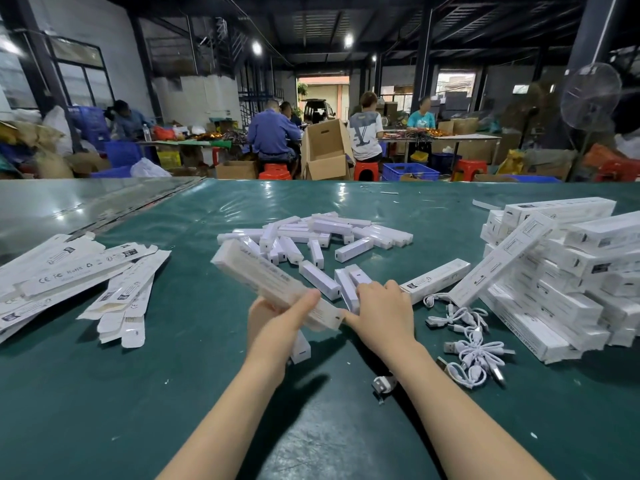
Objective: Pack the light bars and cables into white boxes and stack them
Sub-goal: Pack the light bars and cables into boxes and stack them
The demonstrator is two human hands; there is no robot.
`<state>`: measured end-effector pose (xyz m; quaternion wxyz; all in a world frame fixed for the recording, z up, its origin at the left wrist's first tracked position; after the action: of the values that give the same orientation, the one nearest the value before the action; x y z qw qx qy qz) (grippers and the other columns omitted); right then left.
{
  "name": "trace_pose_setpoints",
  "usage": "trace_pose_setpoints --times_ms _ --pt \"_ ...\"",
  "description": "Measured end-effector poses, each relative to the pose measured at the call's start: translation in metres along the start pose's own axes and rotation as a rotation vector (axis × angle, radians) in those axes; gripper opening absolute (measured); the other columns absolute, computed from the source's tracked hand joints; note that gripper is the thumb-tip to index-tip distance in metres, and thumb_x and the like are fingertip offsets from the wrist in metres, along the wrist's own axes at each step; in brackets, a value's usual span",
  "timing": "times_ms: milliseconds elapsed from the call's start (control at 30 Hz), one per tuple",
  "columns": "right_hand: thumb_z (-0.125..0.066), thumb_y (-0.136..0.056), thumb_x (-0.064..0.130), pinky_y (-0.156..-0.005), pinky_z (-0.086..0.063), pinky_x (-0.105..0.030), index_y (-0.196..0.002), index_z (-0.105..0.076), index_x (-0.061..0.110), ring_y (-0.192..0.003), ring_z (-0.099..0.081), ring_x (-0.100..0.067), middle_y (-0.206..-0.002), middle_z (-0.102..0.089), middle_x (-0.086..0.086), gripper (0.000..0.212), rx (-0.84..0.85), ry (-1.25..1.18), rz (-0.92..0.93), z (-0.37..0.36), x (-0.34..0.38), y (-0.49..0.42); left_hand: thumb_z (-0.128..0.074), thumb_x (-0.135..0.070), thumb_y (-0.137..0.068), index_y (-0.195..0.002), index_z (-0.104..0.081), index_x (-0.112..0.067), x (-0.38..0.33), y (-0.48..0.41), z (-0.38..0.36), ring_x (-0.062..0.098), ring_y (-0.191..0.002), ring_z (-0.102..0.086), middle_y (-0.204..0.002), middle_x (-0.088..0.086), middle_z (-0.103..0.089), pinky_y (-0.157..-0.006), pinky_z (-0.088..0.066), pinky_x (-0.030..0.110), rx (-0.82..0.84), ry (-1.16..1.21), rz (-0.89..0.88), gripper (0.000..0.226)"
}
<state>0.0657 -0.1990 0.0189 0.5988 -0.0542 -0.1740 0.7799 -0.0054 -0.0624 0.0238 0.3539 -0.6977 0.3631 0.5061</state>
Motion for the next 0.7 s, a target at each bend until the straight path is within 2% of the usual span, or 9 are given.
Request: trace_pose_setpoints --times_ms 67,133,233,300,400,467,533,633,700 --pt "-0.050 -0.088 0.040 -0.081 -0.030 -0.036 -0.101 -0.053 0.016 -0.102 -0.045 -0.025 -0.103 -0.063 -0.001 0.027 -0.051 0.003 -0.004 0.003 0.003 0.002 -0.074 -0.015 -0.076 -0.083 -0.069 -0.015 0.005 0.005 -0.004 0.009 -0.072 -0.070 -0.070 -0.006 -0.073 -0.070 -0.054 0.023 -0.017 -0.097 0.050 0.009" --pt "-0.048 -0.087 0.023 -0.078 -0.028 -0.035 -0.101 -0.051 0.016 -0.099 -0.046 -0.026 -0.101 -0.063 -0.003 0.017 -0.101 -0.011 -0.009 0.006 0.002 0.003 -0.073 -0.016 -0.078 -0.083 -0.065 -0.015 0.003 0.004 -0.003 0.013 -0.075 -0.069 -0.072 -0.004 -0.072 -0.073 -0.053 0.028 -0.092 -0.037 0.094 0.009" --pt "-0.047 -0.085 0.012 -0.081 -0.031 -0.034 -0.113 -0.052 0.012 -0.099 -0.048 -0.028 -0.106 -0.060 -0.006 0.028 -0.201 -0.179 -0.028 0.006 -0.002 0.001 -0.068 -0.008 -0.081 -0.094 -0.057 -0.009 -0.005 -0.004 0.006 0.012 -0.076 -0.066 -0.081 0.001 -0.068 -0.068 -0.056 0.026 -0.159 0.193 0.161 0.017" --pt "-0.051 -0.087 0.012 -0.079 -0.034 -0.032 -0.113 -0.057 0.009 -0.096 -0.051 -0.026 -0.103 -0.060 -0.009 0.027 -0.276 -0.519 -0.080 0.008 -0.003 0.001 -0.065 -0.003 -0.083 -0.100 -0.056 -0.004 -0.008 -0.009 0.013 0.015 -0.074 -0.066 -0.086 0.008 -0.067 -0.063 -0.058 0.024 -0.165 0.352 0.198 0.020" --pt "-0.059 -0.082 0.009 -0.066 -0.032 -0.027 -0.091 -0.066 0.005 -0.077 -0.048 -0.021 -0.084 -0.057 -0.008 0.012 -0.314 -1.024 -0.225 0.010 -0.006 -0.003 -0.059 0.001 -0.086 -0.084 -0.057 -0.003 -0.014 -0.014 0.018 0.017 -0.066 -0.067 -0.068 0.009 -0.069 -0.067 -0.057 0.034 -0.156 0.530 0.274 0.005" --pt "-0.061 -0.082 0.003 -0.067 -0.035 -0.027 -0.077 -0.062 -0.002 -0.071 -0.043 -0.020 -0.072 -0.050 -0.009 0.007 -0.273 -1.414 -0.313 0.012 -0.011 -0.005 -0.053 0.000 -0.089 -0.077 -0.053 -0.005 -0.016 -0.017 0.020 0.020 -0.072 -0.064 -0.061 0.008 -0.066 -0.077 -0.052 0.038 -0.167 0.687 0.338 0.013" --pt "-0.059 -0.086 0.004 -0.064 -0.041 -0.030 -0.070 -0.059 0.005 -0.068 -0.046 -0.020 -0.065 -0.052 -0.007 0.016 -0.148 -1.738 -0.388 0.013 -0.013 -0.005 -0.046 -0.005 -0.089 -0.075 -0.051 -0.007 -0.018 -0.019 0.023 0.022 -0.076 -0.060 -0.064 0.009 -0.064 -0.084 -0.050 0.039 -0.149 0.828 0.390 0.015" --pt "-0.055 -0.088 0.014 -0.057 -0.041 -0.024 -0.073 -0.061 0.012 -0.063 -0.050 -0.016 -0.064 -0.053 -0.002 0.017 0.011 -1.837 -0.350 0.012 -0.011 -0.004 -0.053 -0.022 -0.090 -0.077 -0.052 -0.013 -0.017 -0.018 0.026 0.016 -0.069 -0.058 -0.072 0.004 -0.062 -0.063 -0.053 0.030 -0.124 0.819 0.431 0.016" --pt "-0.058 -0.081 0.022 -0.052 -0.042 -0.020 -0.075 -0.064 0.013 -0.058 -0.049 -0.010 -0.062 -0.051 0.002 0.012 0.095 -1.853 -0.278 0.012 -0.007 -0.002 -0.059 -0.032 -0.089 -0.075 -0.054 -0.017 -0.017 -0.018 0.026 0.010 -0.050 -0.056 -0.060 -0.001 -0.062 -0.044 -0.046 0.016 -0.135 0.737 0.447 0.021"
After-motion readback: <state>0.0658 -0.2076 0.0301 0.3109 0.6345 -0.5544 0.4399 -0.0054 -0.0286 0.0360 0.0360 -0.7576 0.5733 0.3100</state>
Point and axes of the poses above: each hand's wrist, its own y-axis away from the middle knuckle, its own z-axis out of the back of the hand, x = y × z, the point moved 2 cm from there along -y, towards the middle knuckle
